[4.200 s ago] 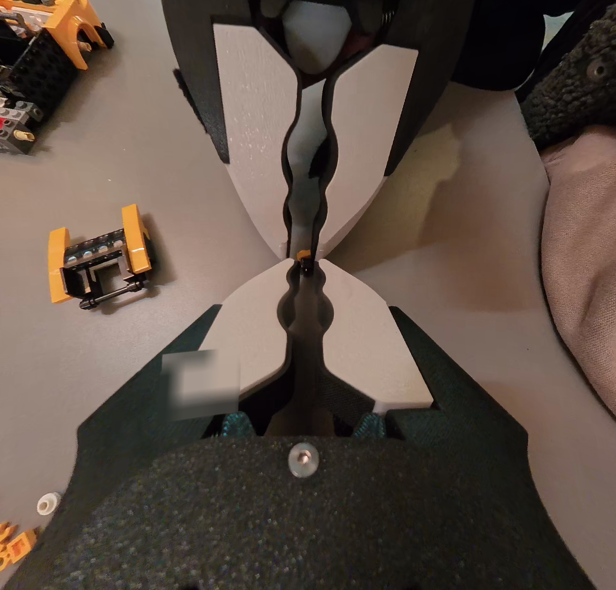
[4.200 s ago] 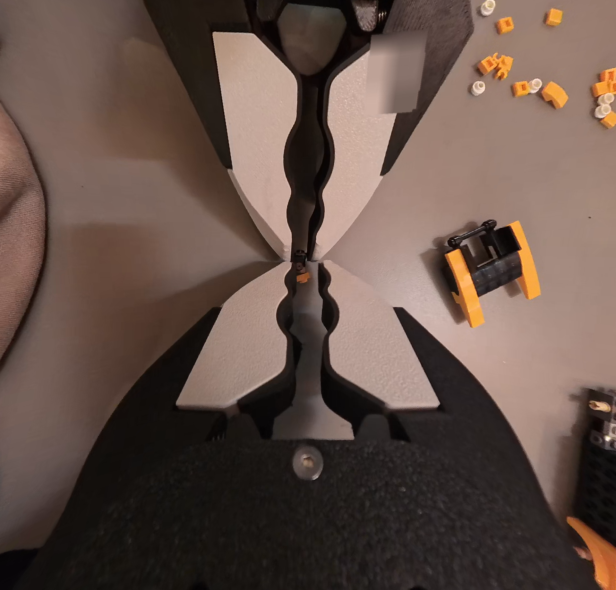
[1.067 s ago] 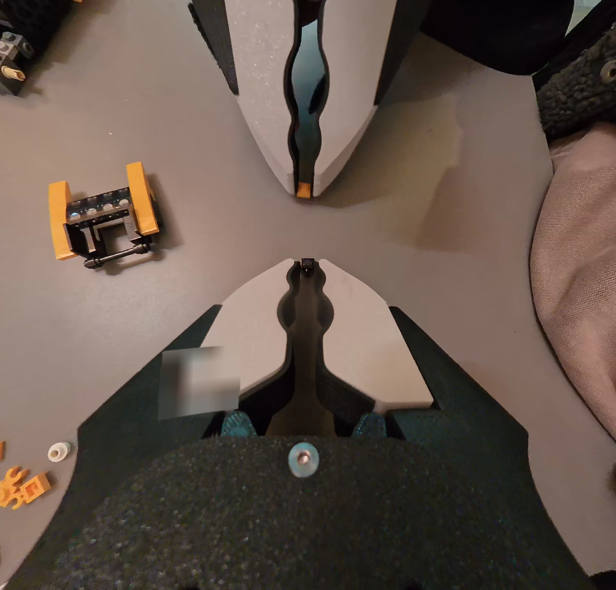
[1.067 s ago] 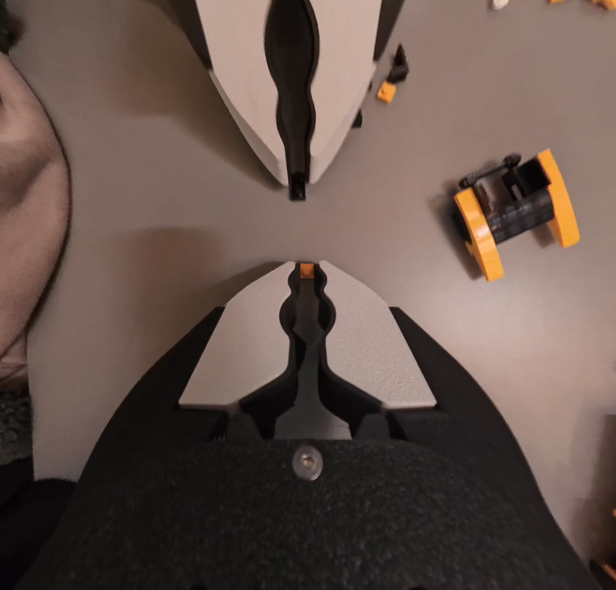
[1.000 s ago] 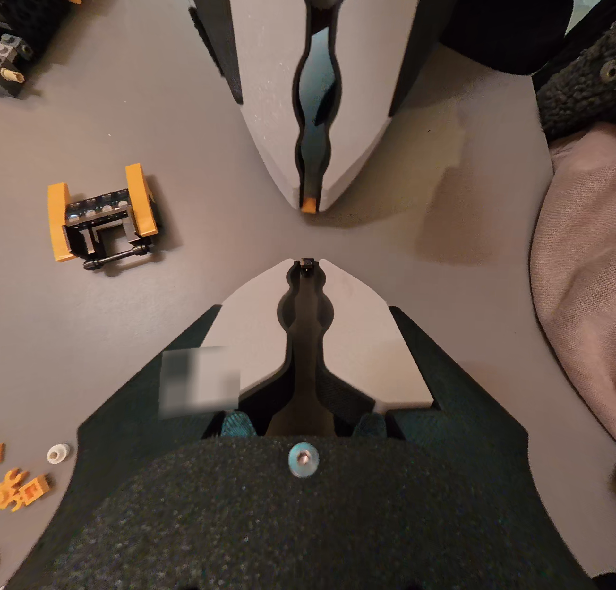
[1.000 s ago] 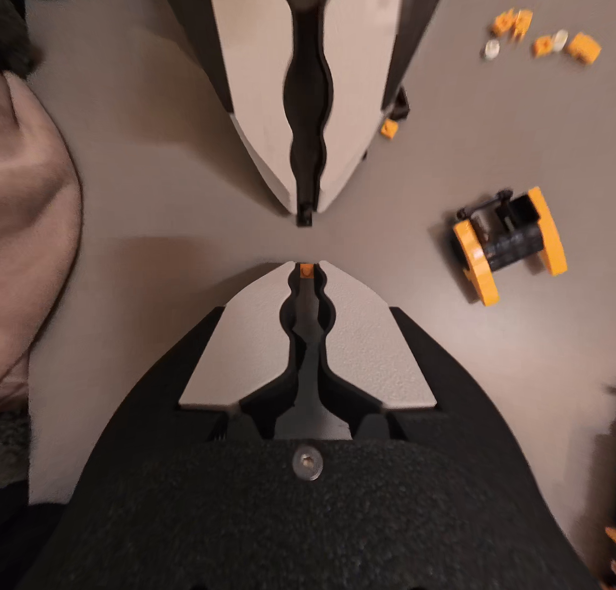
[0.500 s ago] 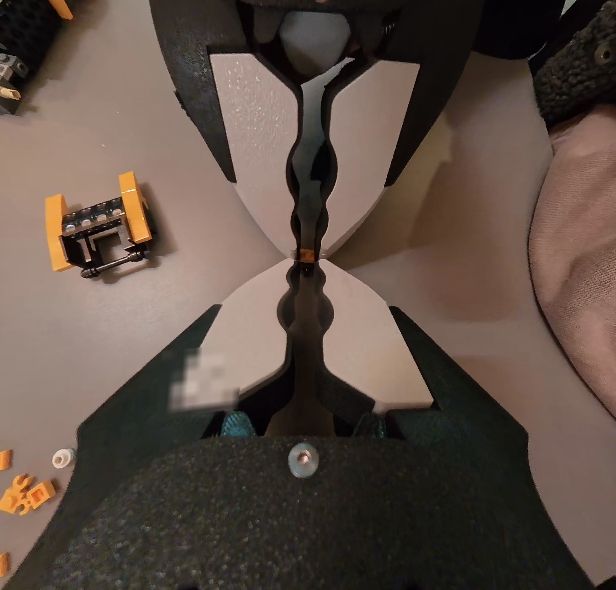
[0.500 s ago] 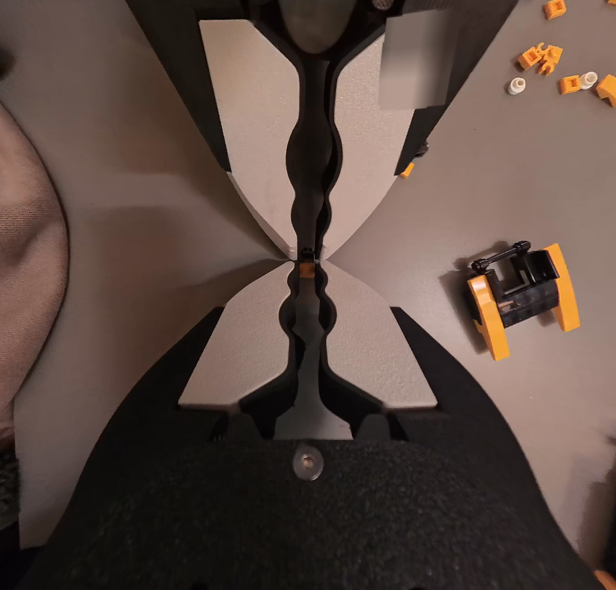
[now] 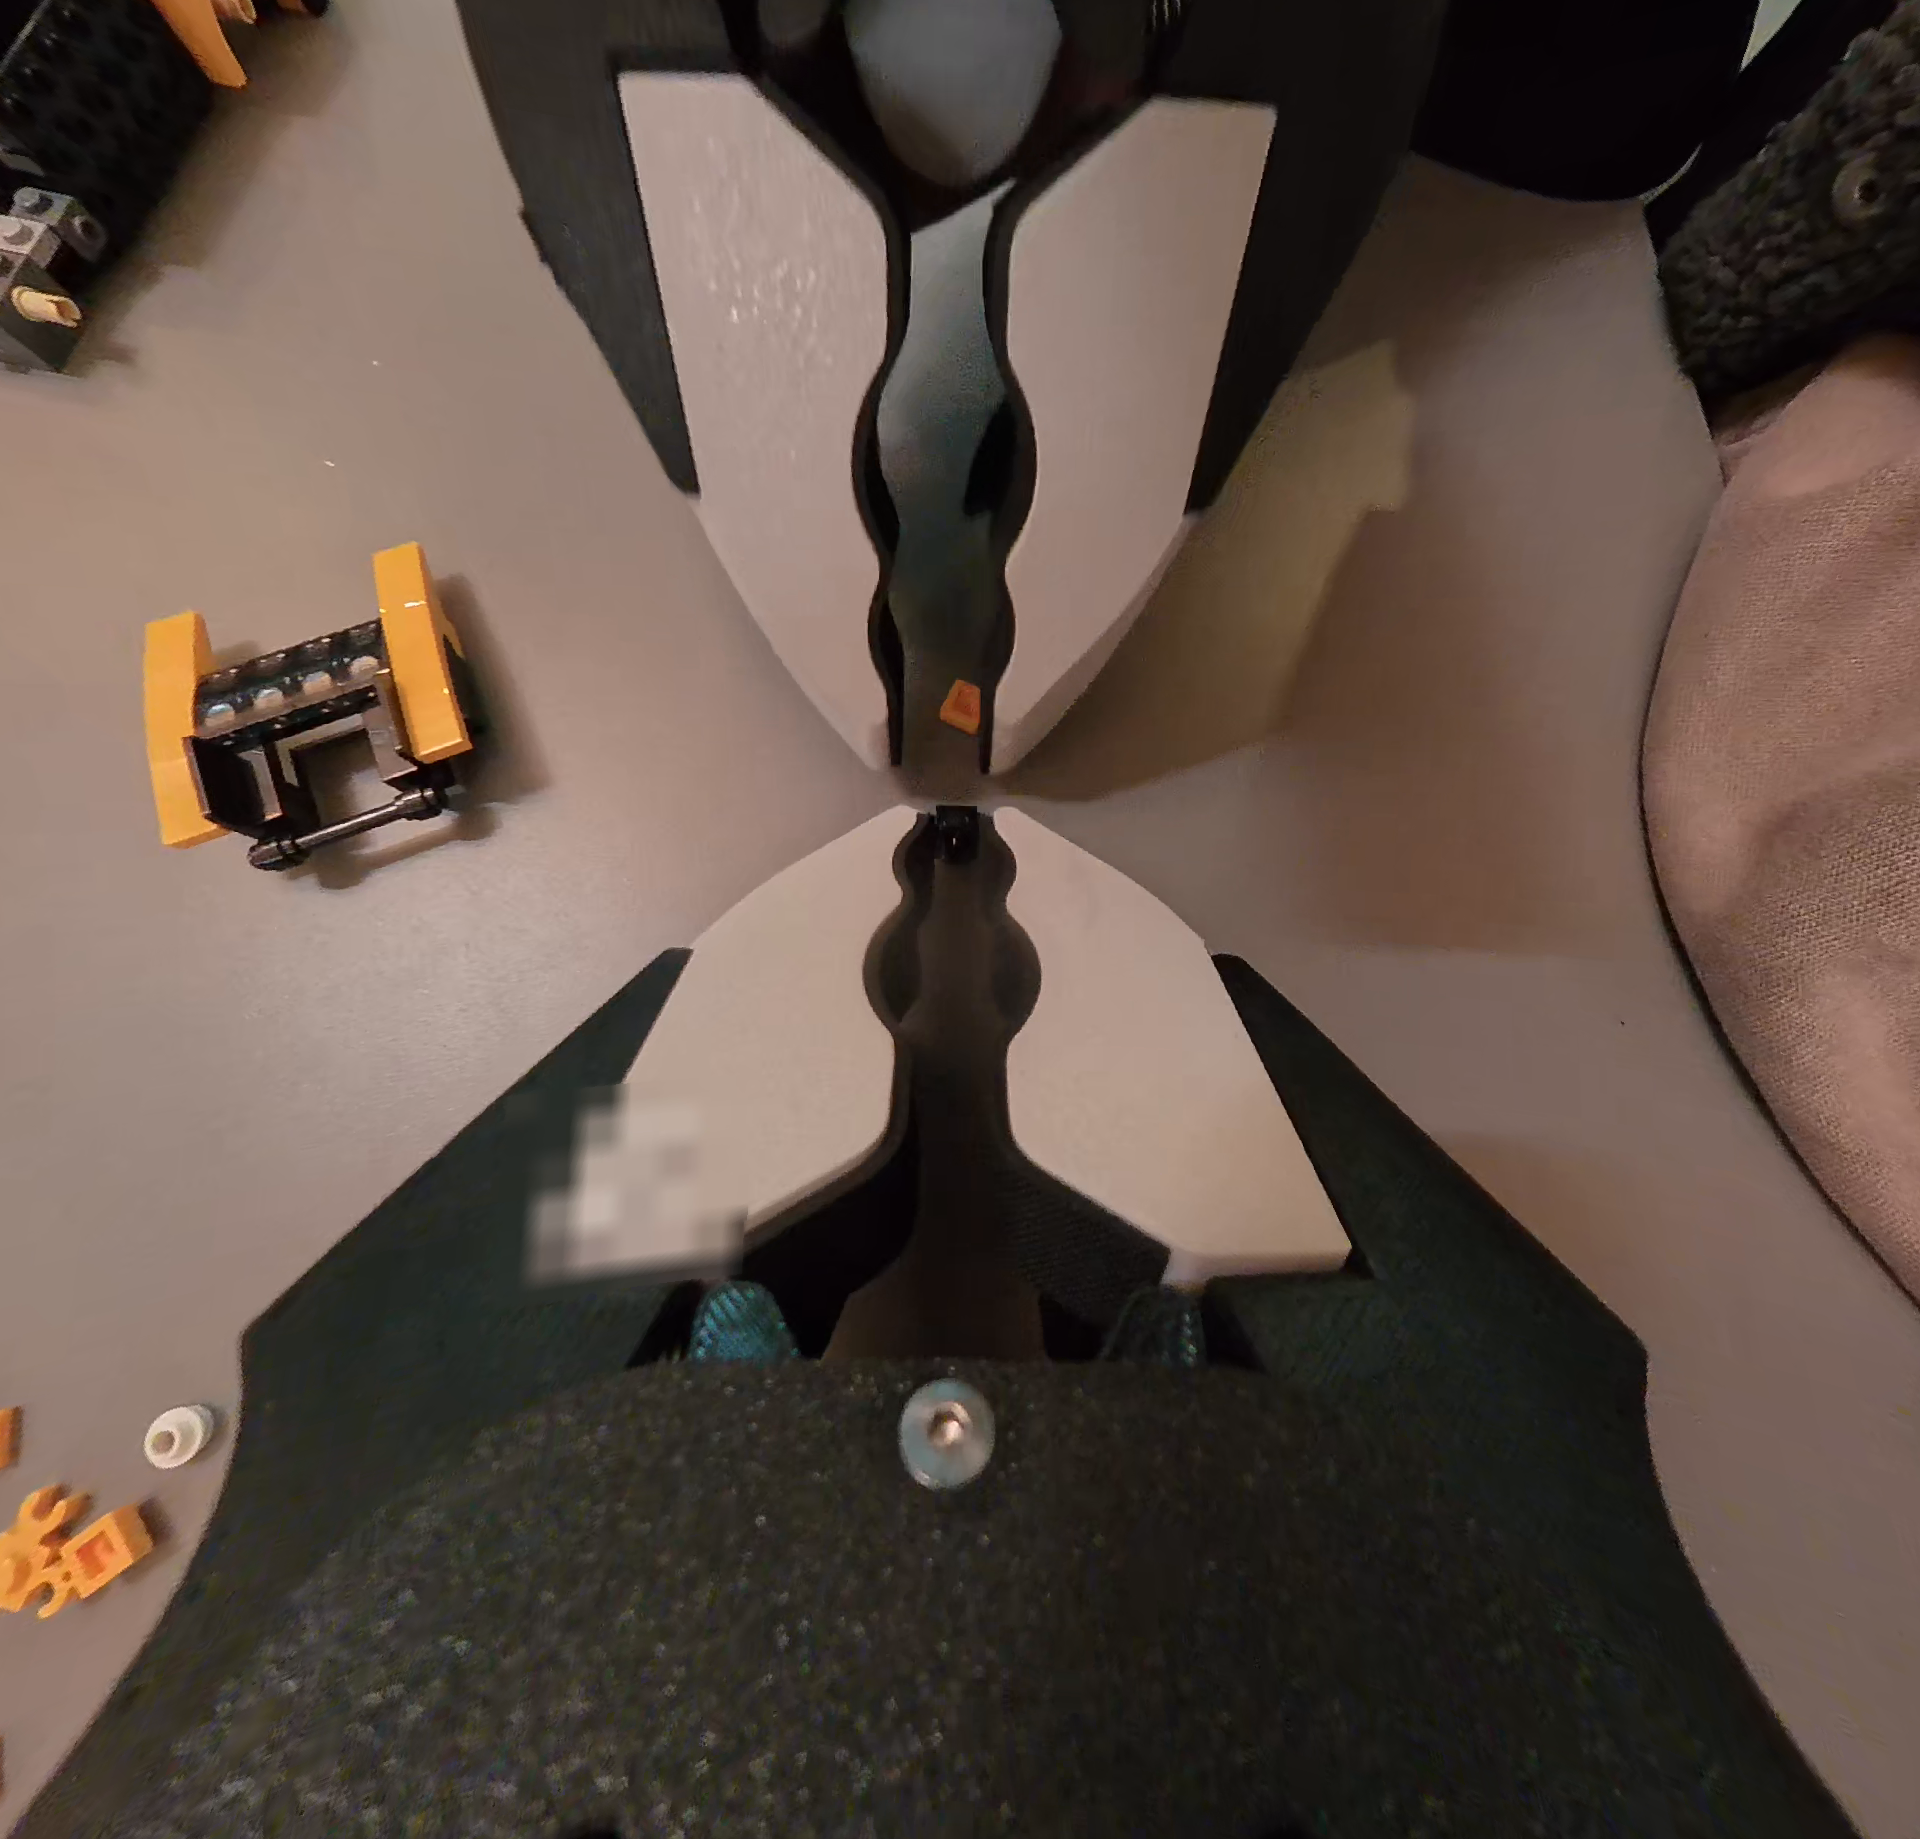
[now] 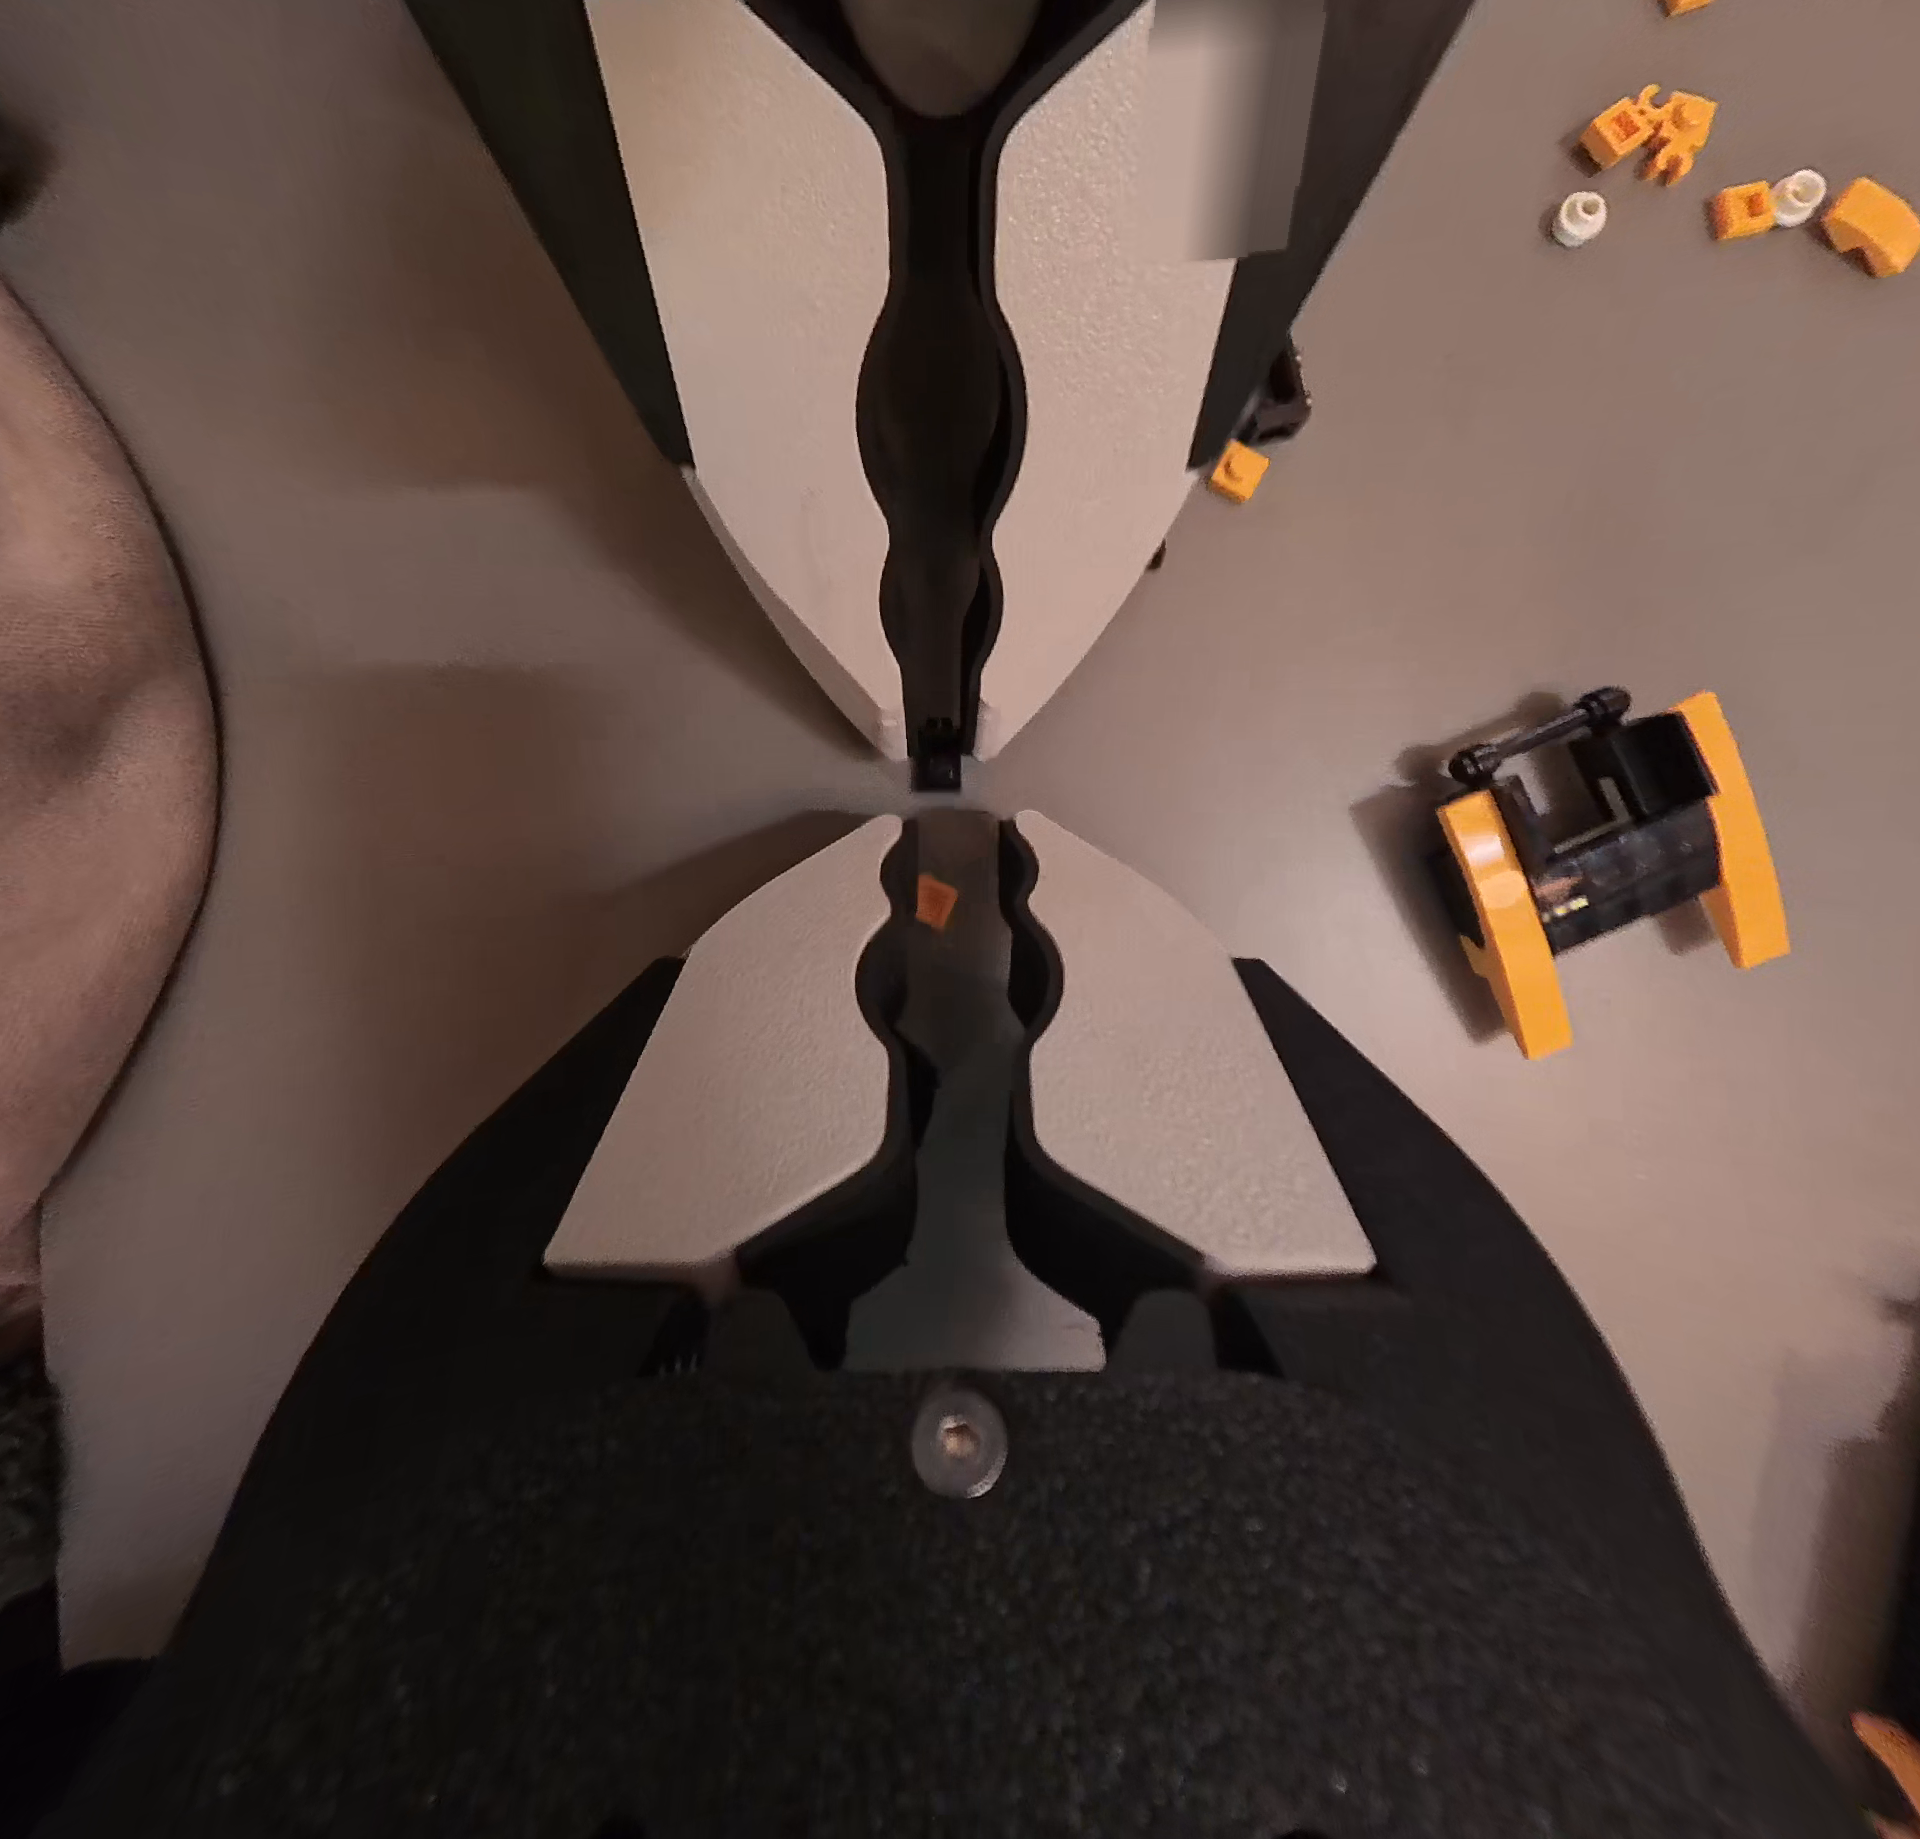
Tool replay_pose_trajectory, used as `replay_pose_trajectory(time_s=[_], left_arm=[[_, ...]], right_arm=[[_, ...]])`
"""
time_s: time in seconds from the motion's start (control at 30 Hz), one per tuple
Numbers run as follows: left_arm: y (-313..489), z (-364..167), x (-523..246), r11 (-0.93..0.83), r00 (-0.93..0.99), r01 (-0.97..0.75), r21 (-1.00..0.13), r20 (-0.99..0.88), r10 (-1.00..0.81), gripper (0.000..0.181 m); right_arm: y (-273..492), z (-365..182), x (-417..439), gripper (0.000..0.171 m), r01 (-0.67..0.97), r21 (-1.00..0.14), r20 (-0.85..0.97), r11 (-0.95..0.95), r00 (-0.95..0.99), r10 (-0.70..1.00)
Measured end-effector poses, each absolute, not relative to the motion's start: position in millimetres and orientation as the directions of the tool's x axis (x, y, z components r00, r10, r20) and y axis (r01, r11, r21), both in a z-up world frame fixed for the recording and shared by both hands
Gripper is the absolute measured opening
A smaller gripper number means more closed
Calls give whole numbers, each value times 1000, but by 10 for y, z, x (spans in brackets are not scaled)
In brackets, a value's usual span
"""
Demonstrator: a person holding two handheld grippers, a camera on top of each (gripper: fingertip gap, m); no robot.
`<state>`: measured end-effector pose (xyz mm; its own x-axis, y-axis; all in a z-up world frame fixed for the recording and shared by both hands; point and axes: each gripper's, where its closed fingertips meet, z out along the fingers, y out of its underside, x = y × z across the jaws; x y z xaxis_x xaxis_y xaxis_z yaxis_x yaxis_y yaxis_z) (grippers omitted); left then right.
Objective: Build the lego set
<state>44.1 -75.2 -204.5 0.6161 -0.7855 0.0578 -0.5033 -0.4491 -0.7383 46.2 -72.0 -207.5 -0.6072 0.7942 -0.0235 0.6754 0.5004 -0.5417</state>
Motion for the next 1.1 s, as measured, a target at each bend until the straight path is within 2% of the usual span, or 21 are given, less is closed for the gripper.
replay_pose_trajectory(time_s=[0.03, 0.67, 0.8, 1.0, 1.1], left_arm=[[-753, -2044, 441, -449, 616, -504, -738, 57, -786, 8], [-771, -2039, 464, -453, 613, -509, -733, 62, -788, 8], [-778, -2039, 469, -453, 610, -510, -732, 64, -790, 8], [-787, -2037, 488, -452, 605, -509, -733, 69, -793, 8], [-786, -2037, 488, -452, 607, -509, -732, 67, -792, 8]], right_arm=[[-687, -2072, 498, 14, 679, -538, -22, 499, -603, 797], [-697, -2138, 665, 13, 718, -548, -45, 429, -537, 842], [-682, -2144, 639, 0, 738, -533, -36, 413, -508, 861], [-682, -2111, 670, 0, 737, -476, -6, 480, -549, 836], [-666, -2115, 635, 5, 730, -480, -4, 486, -556, 831]])
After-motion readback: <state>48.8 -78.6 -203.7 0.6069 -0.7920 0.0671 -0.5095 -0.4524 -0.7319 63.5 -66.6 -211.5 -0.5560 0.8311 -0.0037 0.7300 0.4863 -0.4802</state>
